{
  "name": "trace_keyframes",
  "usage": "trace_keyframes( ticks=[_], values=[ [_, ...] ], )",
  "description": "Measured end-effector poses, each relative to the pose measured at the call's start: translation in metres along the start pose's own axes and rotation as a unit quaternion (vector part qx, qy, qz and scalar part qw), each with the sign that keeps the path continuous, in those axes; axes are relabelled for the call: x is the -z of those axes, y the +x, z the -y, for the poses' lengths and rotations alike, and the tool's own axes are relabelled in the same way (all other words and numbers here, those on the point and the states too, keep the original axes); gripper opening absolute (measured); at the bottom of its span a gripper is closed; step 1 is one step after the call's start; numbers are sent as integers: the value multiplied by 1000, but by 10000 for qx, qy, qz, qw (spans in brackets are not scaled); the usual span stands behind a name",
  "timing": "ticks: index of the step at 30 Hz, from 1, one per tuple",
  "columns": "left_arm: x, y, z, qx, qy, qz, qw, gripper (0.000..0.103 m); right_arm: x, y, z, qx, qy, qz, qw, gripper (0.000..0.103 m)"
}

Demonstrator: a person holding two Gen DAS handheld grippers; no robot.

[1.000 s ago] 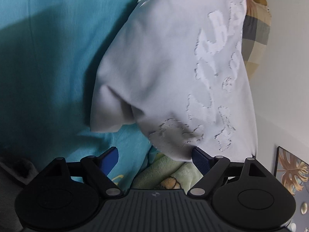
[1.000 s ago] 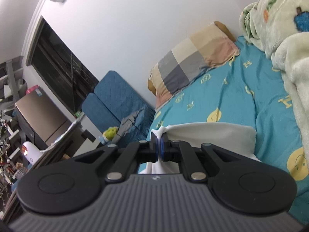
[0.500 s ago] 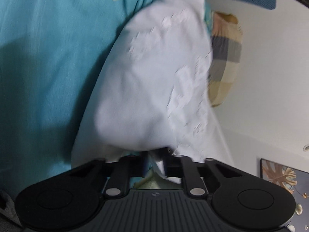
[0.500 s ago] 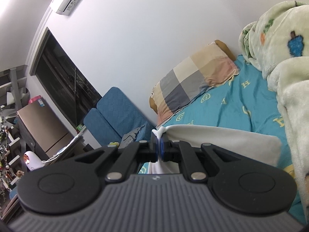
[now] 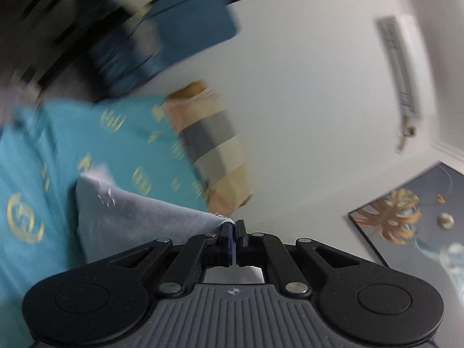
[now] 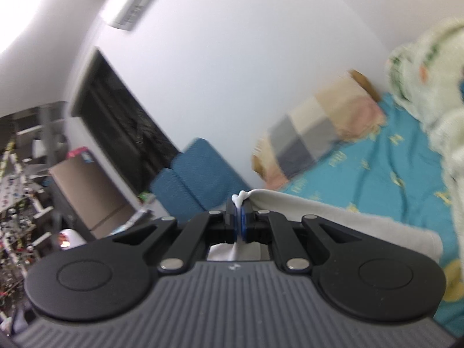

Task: Fold clothes

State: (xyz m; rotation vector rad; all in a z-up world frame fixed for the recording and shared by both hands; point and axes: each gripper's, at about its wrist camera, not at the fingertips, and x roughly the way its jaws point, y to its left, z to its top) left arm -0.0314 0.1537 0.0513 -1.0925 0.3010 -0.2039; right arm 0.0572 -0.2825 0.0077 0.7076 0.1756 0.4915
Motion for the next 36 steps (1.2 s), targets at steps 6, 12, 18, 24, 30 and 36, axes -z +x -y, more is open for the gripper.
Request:
trace_keyframes(
  ticks=[6, 12, 18, 24, 30, 36],
  values=[
    [-42, -23, 82, 711, 937, 833, 9896, 0, -36, -40, -63, -729, -438, 513, 9951, 6],
    [-41, 21, 65, 236, 1267, -118, 9916, 2, -47, 1, -43, -251, -500, -68, 9984, 6],
    [26, 107, -61, -1259, 1420, -1733, 9664, 27, -19, 56, 38, 668, -206, -832, 9941, 6],
    [35, 132, -110, -2355, 1181, -2255, 9379, 70, -13, 63, 77, 1103, 198, -952, 9891, 6],
    [23, 152, -149, -2658, 521, -2387, 9325, 72, -3, 53, 90, 1894, -18, -1106, 9756, 9],
    [15, 166, -181, -2901, 454, -2415, 9249, 72, 8, 44, 98, 2395, -65, -1446, 9601, 37]
  ],
)
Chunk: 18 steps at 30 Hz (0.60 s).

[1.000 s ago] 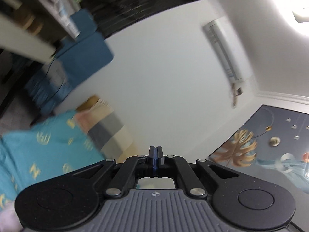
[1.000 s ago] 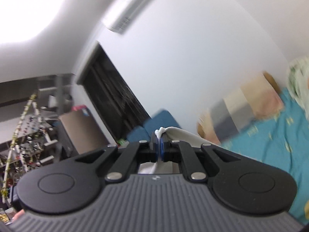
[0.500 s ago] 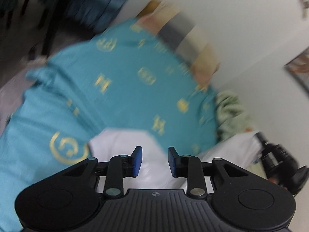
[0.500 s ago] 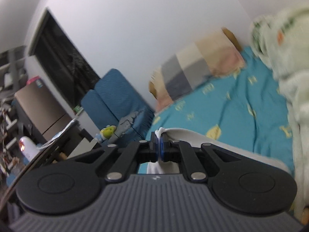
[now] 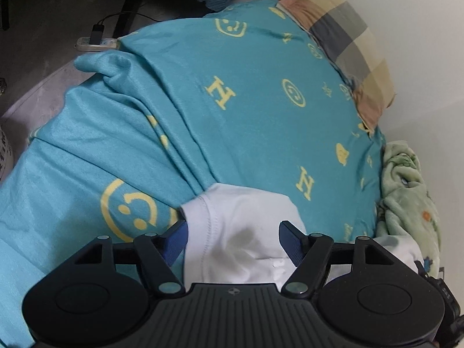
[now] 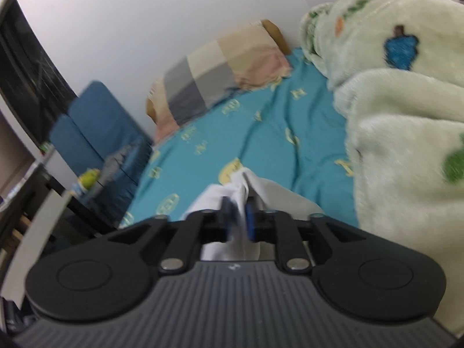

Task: Fold clothes

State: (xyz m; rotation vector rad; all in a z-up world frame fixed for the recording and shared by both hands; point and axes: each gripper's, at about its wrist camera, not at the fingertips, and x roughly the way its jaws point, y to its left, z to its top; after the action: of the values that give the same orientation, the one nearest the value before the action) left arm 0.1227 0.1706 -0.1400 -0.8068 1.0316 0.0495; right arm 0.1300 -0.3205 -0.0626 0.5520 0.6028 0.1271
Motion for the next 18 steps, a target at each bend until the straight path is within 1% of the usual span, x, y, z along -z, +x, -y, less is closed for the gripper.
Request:
trace_keyframes(
  ticks=[1, 2, 3, 5, 7, 9, 10, 11, 12, 13, 14, 16, 18],
  values=[
    [-3, 3, -3, 10, -25, -32, 10000, 72, 2, -2, 1, 12, 3, -20, 10000, 46],
    [-6, 5, -6, 21, -53, -58, 10000, 70, 3, -4, 0, 25, -13, -7, 10000, 60],
    [-9, 6, -8, 40, -103, -54, 9999, 69, 5, -8, -2, 58, -63, 35, 10000, 63],
    [-12, 11, -14, 75, -221, -70, 9997, 68, 8, -16, -7, 145, -187, 133, 9996, 63],
    [-15, 19, -17, 149, -308, -223, 9992, 66, 10, -29, -15, 399, -477, 379, 9973, 63],
    [-16, 29, -18, 149, -280, -444, 9985, 59, 12, -45, -25, 678, -819, 777, 9913, 63],
    [-16, 34, -16, 130, -189, -551, 9982, 57, 14, -53, -30, 771, -971, 978, 9874, 63],
    [-16, 36, -14, 59, -40, -582, 9983, 45, 15, -61, -35, 792, -1114, 1153, 9839, 64],
    [-16, 38, -11, -4, 100, -608, 9981, 28, 17, -68, -40, 697, -1240, 1285, 9814, 64],
    [-16, 38, -9, -3, 178, -594, 9981, 19, 19, -74, -45, 549, -1361, 1375, 9796, 64],
    [-16, 35, -7, 92, 201, -567, 9981, 7, 22, -77, -50, 301, -1475, 1362, 9792, 64],
    [-15, 25, 0, 304, 351, -431, 9980, 7, 33, -77, -66, -247, -1718, 1095, 9787, 64],
    [-15, 12, 10, 534, 579, -231, 9966, 6, 54, -68, -85, -831, -2009, 583, 9743, 64]
  ],
)
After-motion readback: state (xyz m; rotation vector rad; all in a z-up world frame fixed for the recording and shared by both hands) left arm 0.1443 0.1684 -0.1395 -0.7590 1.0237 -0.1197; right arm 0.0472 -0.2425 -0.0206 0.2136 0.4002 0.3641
